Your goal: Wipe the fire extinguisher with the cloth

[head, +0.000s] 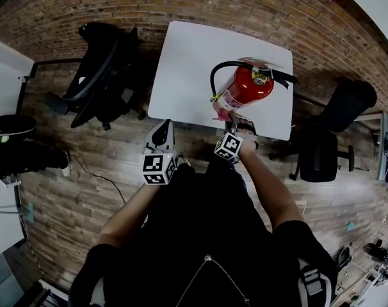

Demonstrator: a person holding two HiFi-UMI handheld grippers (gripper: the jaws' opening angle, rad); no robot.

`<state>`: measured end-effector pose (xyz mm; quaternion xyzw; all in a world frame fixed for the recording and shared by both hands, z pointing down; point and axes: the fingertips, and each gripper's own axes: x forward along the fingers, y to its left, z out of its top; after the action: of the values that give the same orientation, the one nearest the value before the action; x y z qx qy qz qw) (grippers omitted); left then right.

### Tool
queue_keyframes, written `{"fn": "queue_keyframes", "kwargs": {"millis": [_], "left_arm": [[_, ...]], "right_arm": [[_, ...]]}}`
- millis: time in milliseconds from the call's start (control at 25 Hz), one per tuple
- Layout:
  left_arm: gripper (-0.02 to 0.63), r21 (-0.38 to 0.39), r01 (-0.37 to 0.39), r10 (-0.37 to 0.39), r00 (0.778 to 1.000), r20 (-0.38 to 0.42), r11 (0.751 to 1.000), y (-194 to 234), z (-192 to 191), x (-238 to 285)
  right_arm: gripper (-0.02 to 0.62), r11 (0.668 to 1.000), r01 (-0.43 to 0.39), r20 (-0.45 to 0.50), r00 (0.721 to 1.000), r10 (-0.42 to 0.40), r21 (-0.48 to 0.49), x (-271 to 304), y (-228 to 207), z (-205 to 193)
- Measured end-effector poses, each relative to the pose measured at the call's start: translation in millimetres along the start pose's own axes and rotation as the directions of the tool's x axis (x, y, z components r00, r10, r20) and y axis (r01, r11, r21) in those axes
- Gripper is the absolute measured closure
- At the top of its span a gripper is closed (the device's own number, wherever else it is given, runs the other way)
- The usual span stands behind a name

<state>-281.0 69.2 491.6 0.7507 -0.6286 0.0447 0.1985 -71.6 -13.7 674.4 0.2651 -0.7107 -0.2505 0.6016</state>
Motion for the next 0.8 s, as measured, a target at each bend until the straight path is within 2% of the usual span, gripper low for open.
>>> {"fn": "queue_keyframes", "kwargs": {"millis": [800], "left_arm": [[0.575, 0.034, 0.062, -0.063, 0.997, 0.041, 0.998, -18, 23, 10]], "right_arm": [[0.494, 0.997, 0.077, 0.012, 0.997, -0.077, 0.000, -46, -44, 12]]}}
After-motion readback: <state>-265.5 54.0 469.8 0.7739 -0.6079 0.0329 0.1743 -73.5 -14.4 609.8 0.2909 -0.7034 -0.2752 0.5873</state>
